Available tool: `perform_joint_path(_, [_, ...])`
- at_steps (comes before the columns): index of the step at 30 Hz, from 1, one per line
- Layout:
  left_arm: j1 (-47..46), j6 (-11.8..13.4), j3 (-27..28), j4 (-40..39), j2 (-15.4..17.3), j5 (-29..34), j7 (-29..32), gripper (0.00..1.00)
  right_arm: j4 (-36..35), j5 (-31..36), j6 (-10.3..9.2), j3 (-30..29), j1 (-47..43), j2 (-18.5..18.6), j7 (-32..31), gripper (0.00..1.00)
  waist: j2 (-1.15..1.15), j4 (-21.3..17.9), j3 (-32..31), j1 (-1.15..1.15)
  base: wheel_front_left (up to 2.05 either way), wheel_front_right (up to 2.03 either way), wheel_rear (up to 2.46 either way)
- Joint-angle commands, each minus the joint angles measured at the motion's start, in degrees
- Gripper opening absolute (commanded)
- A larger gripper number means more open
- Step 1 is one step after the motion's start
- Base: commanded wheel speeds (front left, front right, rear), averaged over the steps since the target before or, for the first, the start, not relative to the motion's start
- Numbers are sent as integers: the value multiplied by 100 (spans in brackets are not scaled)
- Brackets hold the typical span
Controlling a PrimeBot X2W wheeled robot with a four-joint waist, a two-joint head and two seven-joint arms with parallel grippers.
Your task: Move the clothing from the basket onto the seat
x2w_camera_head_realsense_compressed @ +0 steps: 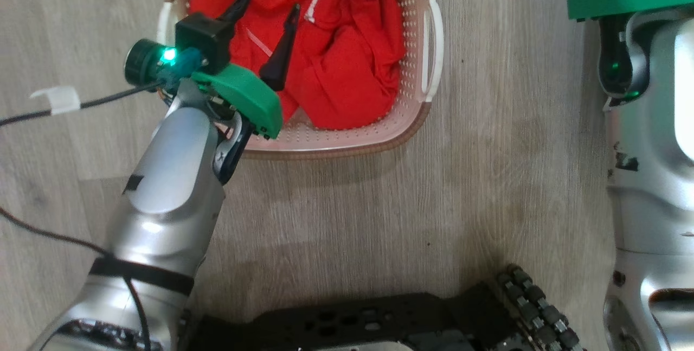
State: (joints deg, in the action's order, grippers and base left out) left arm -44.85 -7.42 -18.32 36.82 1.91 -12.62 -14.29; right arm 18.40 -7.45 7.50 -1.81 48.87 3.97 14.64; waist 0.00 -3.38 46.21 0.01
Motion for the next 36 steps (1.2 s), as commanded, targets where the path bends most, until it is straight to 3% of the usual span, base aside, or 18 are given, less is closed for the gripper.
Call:
perform_joint_path(1, [-63, -6, -7, 33, 98, 35, -71, 100, -239, 57, -1, 91, 9, -103, 36, 100, 0, -63, 243, -1, 0, 0, 0])
perform_joint_path(8, [-488, -5, -822, 623, 98, 6, -71, 100, -316, 9, -1, 168, 86, -107, 36, 100, 0, -177, 517, -1, 0, 0, 0])
perform_joint_path(18, [-968, -6, -2698, 1142, 109, -965, -71, 100, -418, -75, -1, 290, 228, -109, 36, 100, 0, -343, 867, -1, 0, 0, 0])
perform_joint_path(25, [-1433, -6, -3254, 1643, 273, -1154, -71, 100, -541, -150, -1, 349, 324, -109, 36, 100, 0, -518, 1188, -1, 0, 0, 0])
perform_joint_path(36, [-1671, -6, -3796, 2532, 251, -1510, -71, 100, -657, -175, -1, 391, 193, -109, 36, 100, 0, -687, 1298, -1, 0, 0, 0])
